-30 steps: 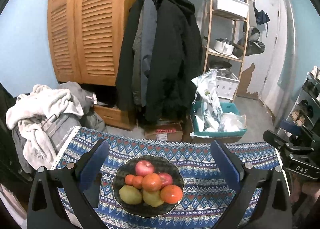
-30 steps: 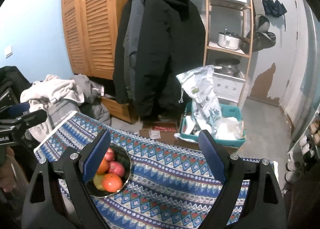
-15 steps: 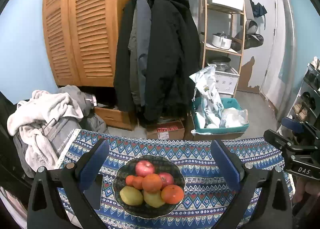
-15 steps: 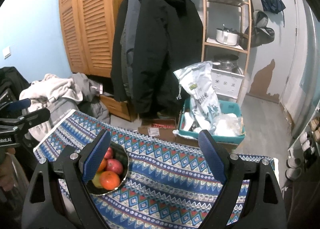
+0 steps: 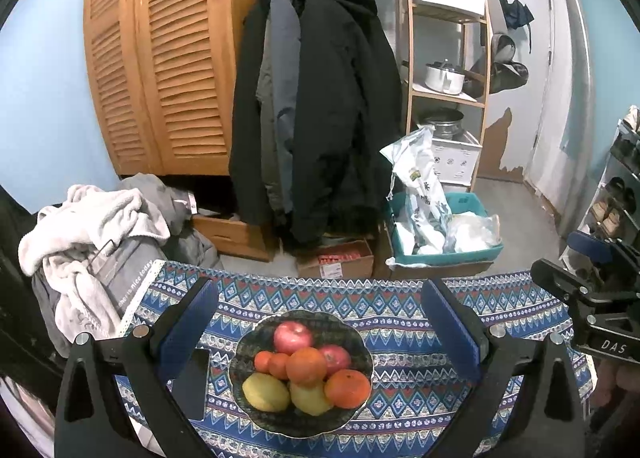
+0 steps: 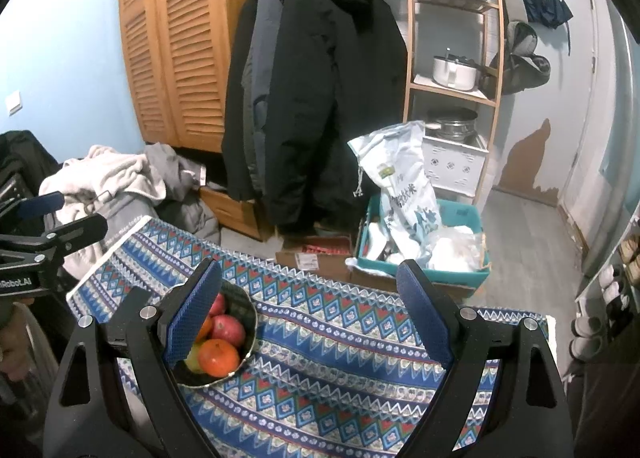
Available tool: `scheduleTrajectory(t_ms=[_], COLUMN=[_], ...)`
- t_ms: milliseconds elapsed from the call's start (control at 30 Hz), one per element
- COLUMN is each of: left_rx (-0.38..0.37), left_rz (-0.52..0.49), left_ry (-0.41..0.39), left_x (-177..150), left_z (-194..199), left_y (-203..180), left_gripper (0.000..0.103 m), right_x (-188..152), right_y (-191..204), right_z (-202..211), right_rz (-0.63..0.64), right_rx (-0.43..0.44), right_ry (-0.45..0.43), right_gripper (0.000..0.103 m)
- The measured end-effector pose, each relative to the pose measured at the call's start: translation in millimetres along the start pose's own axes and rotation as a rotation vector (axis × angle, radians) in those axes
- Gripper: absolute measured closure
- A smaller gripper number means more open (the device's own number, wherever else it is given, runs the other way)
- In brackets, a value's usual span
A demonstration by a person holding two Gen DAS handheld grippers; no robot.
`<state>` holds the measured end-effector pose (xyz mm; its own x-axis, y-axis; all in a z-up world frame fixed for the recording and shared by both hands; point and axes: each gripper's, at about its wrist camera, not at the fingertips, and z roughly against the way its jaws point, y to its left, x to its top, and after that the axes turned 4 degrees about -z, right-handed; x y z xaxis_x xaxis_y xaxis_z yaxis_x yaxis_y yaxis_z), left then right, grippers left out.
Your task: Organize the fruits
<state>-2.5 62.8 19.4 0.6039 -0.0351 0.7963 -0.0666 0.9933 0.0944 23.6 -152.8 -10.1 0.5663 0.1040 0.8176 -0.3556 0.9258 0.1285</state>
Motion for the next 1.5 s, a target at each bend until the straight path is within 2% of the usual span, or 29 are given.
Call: scheduleTrajectory(t_ms=[1500], left_rx=[-0.021], left_rz=[0.009], left_ry=[0.022], left_x=[3.1], left_z=[5.2], left_y=[2.0], left_gripper=[0.001], right_x=[-0.7], right_y=[-5.3], right_z=[0.2], right_rz=[0.015], right_rx=[-0.006], right_ry=[0.009], right_gripper=[0.015])
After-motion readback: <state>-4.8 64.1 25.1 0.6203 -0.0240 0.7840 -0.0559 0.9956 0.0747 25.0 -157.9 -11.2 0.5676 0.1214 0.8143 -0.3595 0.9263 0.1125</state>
